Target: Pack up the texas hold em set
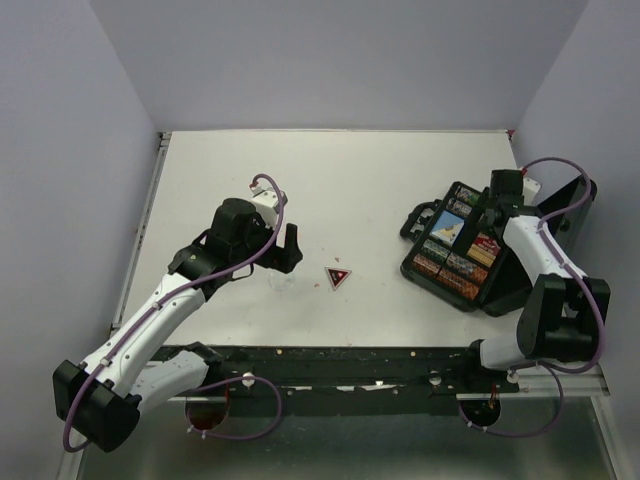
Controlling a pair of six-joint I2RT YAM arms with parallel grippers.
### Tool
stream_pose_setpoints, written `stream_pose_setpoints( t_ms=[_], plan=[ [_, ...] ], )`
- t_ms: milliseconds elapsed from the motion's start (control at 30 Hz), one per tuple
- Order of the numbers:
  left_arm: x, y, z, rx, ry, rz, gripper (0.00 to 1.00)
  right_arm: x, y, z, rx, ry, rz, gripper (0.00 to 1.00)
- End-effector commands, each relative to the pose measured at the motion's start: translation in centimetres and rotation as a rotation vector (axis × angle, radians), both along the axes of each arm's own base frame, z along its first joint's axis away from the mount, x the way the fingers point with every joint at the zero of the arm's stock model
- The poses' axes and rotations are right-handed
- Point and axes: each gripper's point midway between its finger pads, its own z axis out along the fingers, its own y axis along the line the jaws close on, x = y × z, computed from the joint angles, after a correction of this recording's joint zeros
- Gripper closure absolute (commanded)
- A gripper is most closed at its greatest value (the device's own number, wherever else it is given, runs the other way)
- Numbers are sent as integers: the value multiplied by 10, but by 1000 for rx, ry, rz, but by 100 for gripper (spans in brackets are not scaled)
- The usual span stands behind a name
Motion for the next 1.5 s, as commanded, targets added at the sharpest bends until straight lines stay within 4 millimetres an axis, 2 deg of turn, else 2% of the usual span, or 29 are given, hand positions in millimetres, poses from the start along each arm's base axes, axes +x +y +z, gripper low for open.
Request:
stream_pose_setpoints(
  t_ms=[0,100,200,233,433,567,733,900,1000,1067,1133,1267,1367,1467],
  plan=[
    [-1,1,3,-2,-17,1,5,9,-1,20,-32,-15,42,0],
    [-1,1,2,-1,-16,2,6,22,5,26,-13,-71,89,4],
    [-1,1,2,-1,-16,1,6,36,5,25,-21,-95,119,19],
    [-1,1,2,-1,-15,1,6,39,6,21,-19,-87,130,21],
    [-1,1,2,0,-17,1,5,57,6,6,-26,-83,180,21],
    [-1,1,2,0,-17,1,5,62,11,-6,-10,-71,214,21],
    [-1,2,1,4,-14,4,6,50,22,-22,61,-33,219,21],
    [0,2,1,3,-13,3,5,17,40,-50,169,21,189,21],
    [-1,1,1,3,-12,0,6,-7,41,-71,186,77,156,21],
    [-1,1,0,4,-10,0,6,-13,39,-77,179,91,146,20],
    [-1,1,0,3,-10,-1,5,-14,39,-77,171,91,148,20],
    [-1,1,0,4,-11,1,5,-1,34,-62,144,70,166,9],
    [0,2,-1,9,-12,5,5,11,29,-41,107,49,185,4],
    [-1,2,0,9,-12,4,6,20,21,-11,56,13,187,2]
  ],
)
